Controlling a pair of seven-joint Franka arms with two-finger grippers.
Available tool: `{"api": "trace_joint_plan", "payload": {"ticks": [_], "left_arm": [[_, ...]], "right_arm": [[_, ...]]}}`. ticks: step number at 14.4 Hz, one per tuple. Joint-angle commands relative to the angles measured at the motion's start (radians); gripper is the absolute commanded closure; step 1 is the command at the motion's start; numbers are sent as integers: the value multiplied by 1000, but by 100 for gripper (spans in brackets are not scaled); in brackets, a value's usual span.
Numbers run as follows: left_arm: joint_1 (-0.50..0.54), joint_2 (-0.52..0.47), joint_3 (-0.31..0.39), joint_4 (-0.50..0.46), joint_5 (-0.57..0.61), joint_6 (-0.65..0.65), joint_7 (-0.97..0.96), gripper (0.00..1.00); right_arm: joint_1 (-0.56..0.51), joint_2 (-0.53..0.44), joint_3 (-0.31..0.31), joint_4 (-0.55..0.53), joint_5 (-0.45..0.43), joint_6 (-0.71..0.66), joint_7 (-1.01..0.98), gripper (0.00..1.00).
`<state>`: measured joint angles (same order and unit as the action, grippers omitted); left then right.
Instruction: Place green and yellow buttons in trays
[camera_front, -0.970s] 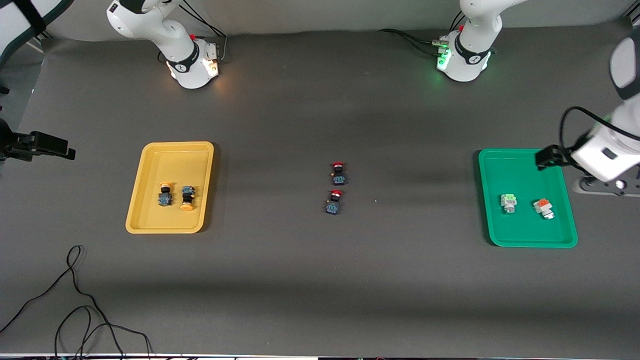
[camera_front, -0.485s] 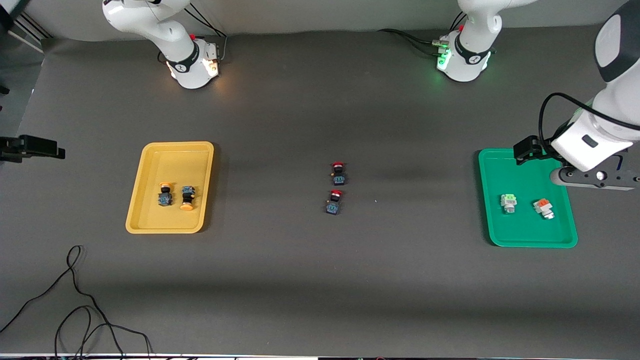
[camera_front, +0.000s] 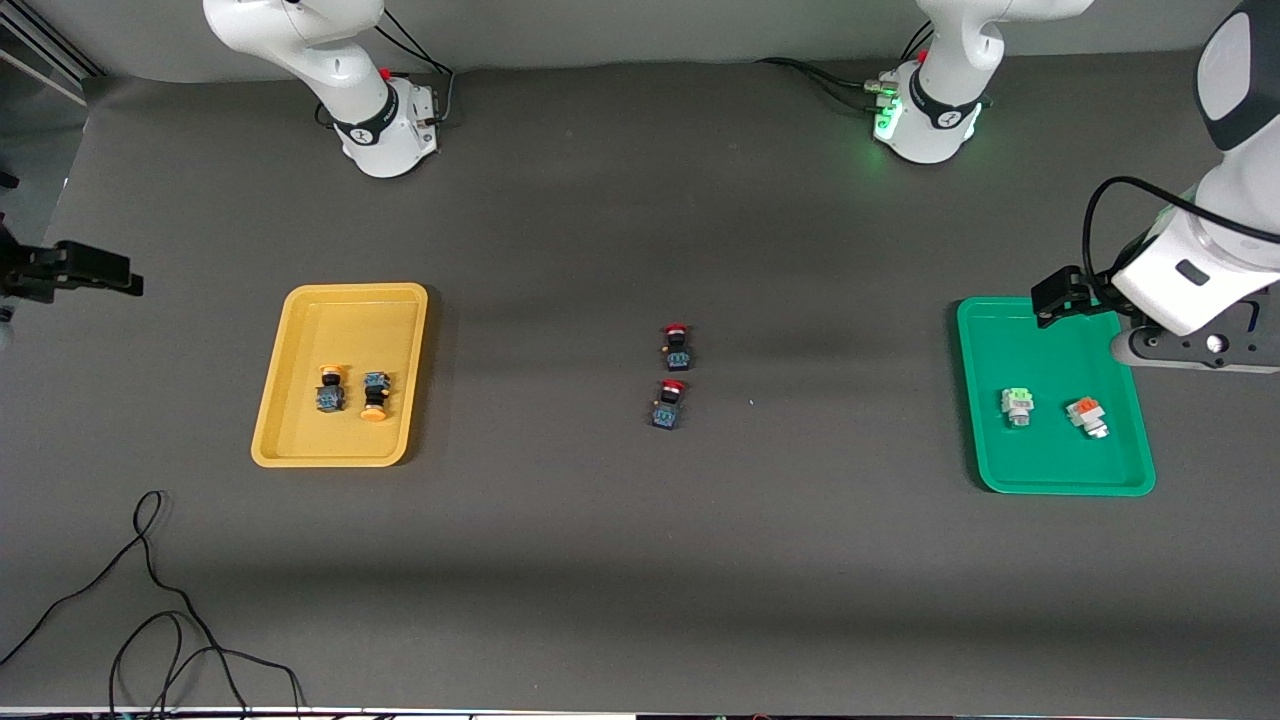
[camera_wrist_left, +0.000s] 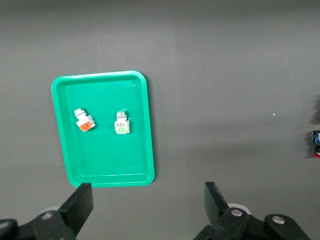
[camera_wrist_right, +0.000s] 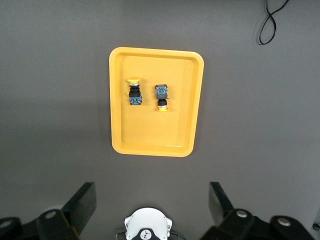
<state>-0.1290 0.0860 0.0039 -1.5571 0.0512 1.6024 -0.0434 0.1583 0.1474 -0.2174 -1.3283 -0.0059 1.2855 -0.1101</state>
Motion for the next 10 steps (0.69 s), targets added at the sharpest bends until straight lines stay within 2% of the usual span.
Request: {"api": "trace_joint_plan", "payload": {"ticks": [1,2,4,10], "left_arm": [[-57,-18,64,6,-2,-1,7,1],[-51,-18,65,6,-10,4,8,1],[-38,-17,65,3,-16,17,17,1],[-7,-17,65,11,-22,17,40,1]], "right_arm": [[-38,-192,104,-276,-54,130,46,0],[-80,-225,146,-328,-54,167,56,0],[-91,-249,161,-390,-52,250,61,0],[-86,-220,159,-353,-49,253,64,0]]}}
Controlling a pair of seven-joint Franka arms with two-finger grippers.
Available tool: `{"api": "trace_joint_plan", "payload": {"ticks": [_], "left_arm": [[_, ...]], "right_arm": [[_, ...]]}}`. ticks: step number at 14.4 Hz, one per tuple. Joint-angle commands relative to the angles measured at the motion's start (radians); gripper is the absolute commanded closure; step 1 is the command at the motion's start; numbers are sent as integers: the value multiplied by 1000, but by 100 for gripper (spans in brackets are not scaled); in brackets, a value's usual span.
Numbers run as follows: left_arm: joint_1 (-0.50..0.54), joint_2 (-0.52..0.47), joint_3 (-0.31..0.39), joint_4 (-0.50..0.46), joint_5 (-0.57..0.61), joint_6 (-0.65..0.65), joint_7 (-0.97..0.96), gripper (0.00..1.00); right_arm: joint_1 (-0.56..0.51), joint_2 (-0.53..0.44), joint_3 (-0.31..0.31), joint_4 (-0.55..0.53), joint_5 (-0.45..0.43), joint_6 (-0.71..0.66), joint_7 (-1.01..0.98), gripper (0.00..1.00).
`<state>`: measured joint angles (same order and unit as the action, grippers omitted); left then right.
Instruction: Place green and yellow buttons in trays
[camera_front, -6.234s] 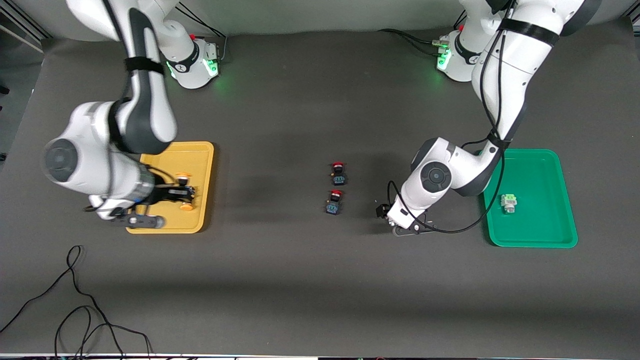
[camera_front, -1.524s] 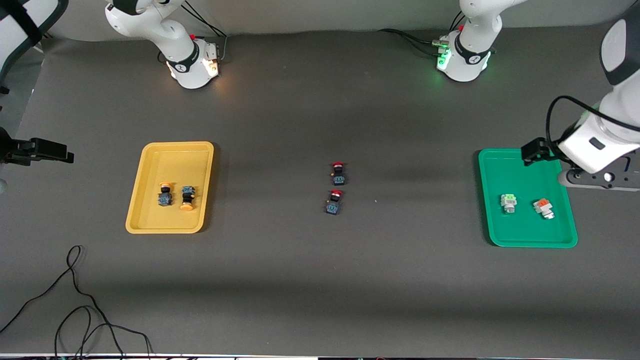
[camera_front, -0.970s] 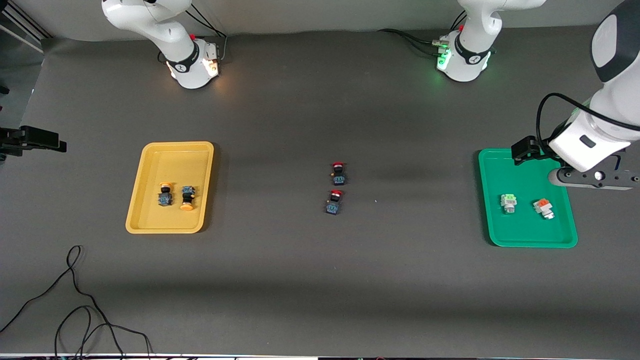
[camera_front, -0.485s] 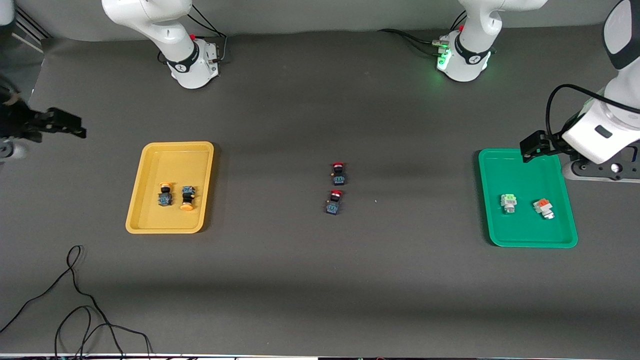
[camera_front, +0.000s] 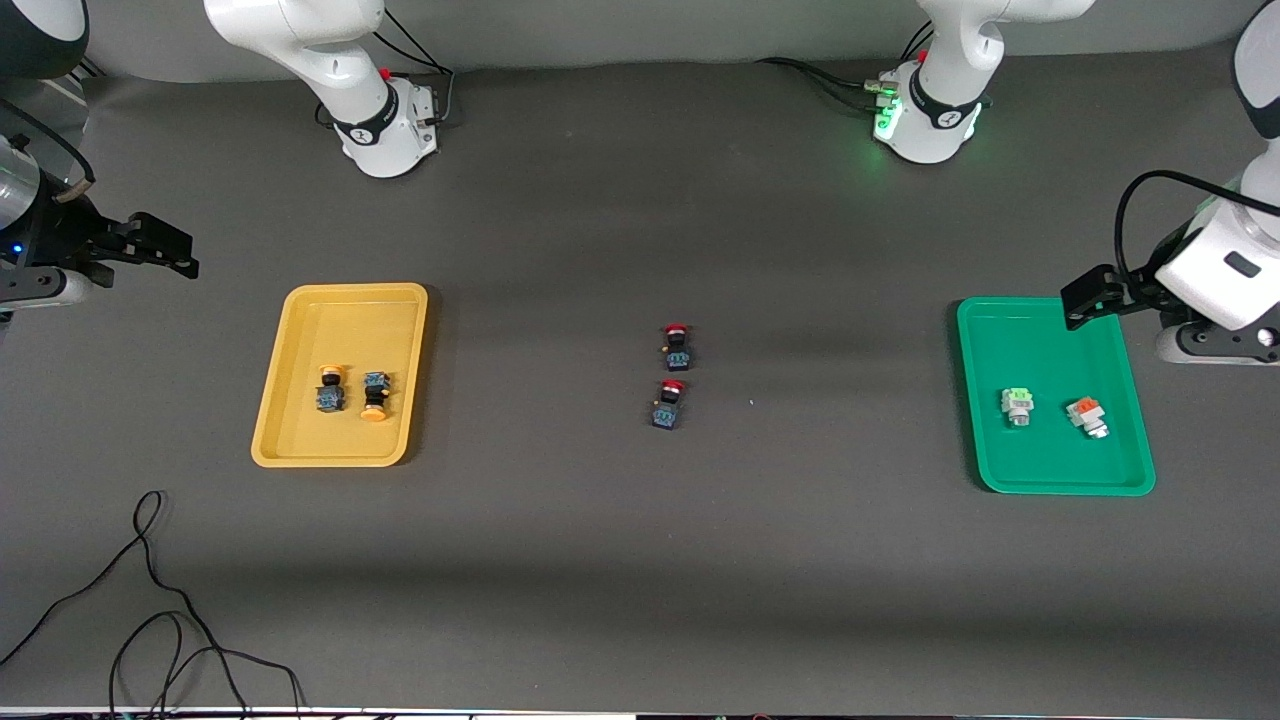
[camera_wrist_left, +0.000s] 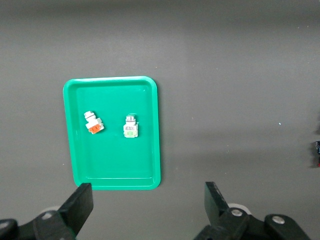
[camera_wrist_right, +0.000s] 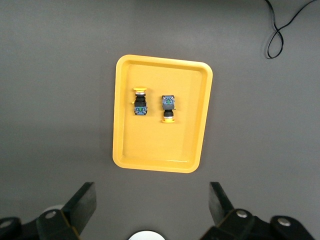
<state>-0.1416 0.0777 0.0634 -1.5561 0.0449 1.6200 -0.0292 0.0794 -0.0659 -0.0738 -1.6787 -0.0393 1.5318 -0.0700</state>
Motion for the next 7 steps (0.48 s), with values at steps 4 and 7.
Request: {"api": "trace_joint_plan", "payload": {"ticks": [4,7], "left_arm": [[28,-10,3,16,-30,-6,26,1],[27,-9,1,25,-30,-14,26,1]], "right_arm": [[-1,-2,17,-4,-16,4,42,0],[-3,-2,17,-4,-16,4,42,0]]}}
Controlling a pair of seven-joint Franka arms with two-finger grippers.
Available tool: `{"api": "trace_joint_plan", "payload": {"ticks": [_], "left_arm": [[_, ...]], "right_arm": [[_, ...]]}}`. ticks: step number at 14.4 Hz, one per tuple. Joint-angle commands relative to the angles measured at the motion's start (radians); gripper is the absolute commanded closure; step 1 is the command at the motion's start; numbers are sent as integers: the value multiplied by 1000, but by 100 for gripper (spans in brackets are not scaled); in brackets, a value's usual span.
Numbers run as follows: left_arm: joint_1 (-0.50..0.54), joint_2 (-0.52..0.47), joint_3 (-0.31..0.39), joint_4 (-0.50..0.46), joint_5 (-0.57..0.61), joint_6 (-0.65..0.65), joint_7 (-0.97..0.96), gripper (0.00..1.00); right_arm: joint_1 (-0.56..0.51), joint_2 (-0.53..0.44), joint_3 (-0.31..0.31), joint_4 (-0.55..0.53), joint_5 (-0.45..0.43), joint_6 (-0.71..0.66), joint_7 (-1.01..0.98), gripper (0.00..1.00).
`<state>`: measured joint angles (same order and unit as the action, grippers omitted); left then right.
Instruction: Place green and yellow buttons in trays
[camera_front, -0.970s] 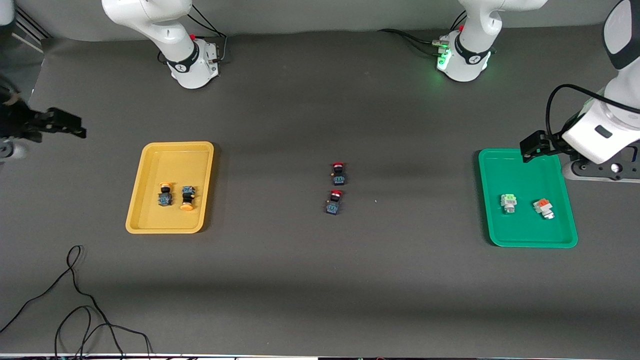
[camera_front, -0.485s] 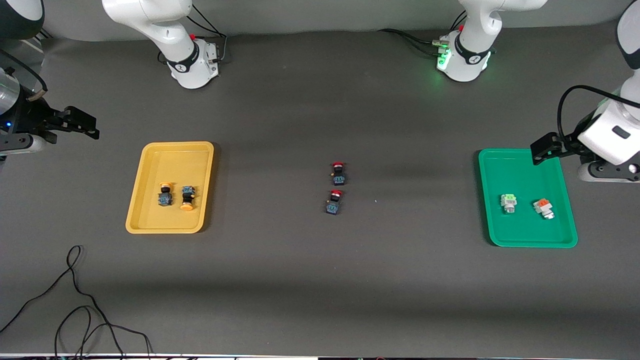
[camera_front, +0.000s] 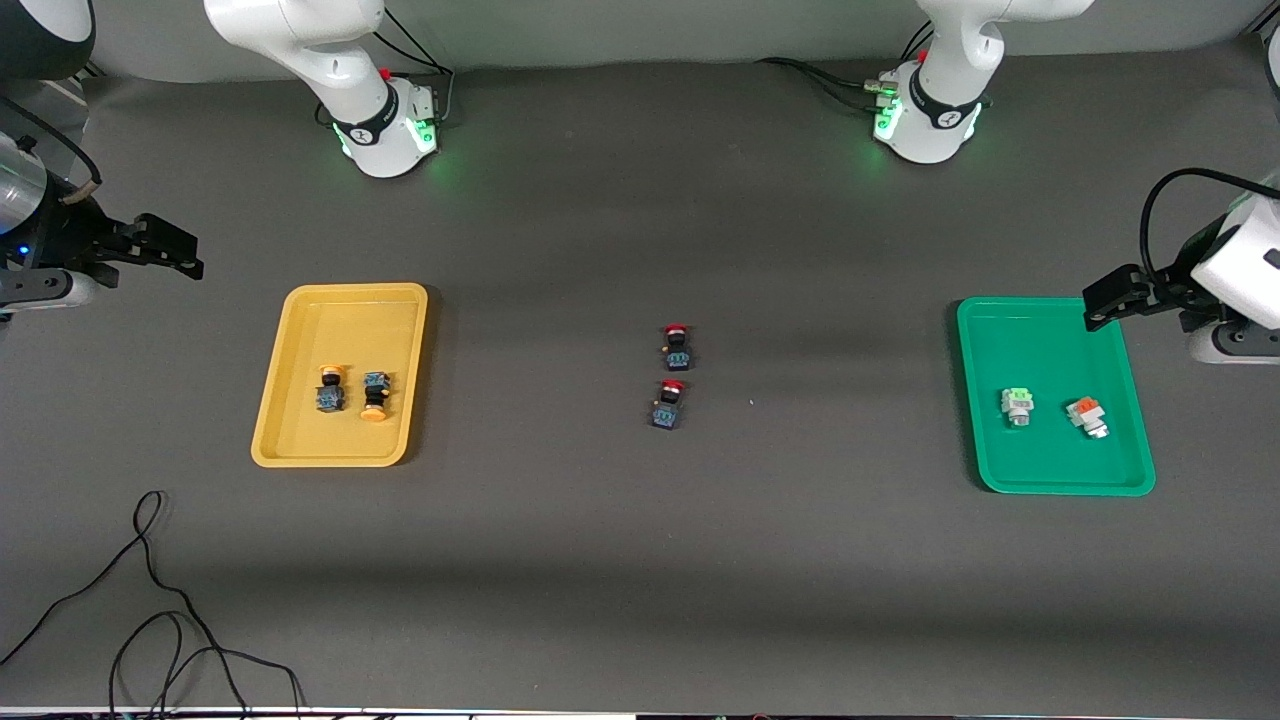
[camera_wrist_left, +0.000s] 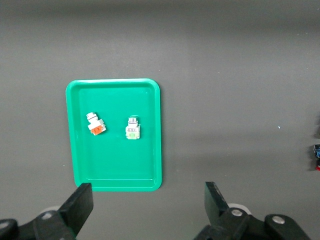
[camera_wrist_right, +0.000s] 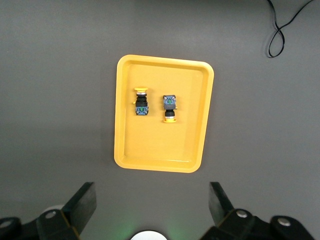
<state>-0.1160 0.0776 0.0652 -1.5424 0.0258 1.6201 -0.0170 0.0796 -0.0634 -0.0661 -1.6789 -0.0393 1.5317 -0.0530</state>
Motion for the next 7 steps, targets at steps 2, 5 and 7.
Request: {"api": "trace_joint_plan", "payload": {"ticks": [2,5,7], "left_arm": [[1,-10,-1,12,-17,-20,14,1],[1,-10,-1,12,-27,-34,12,1],[1,-10,-1,12,-27,-36,12,1]], "right_arm": [[-3,-4,9,-4,-16,4,25,0],[5,-1,16,-5,-13,4,58,0],[3,-1,14,-5,-13,4,58,0]]}}
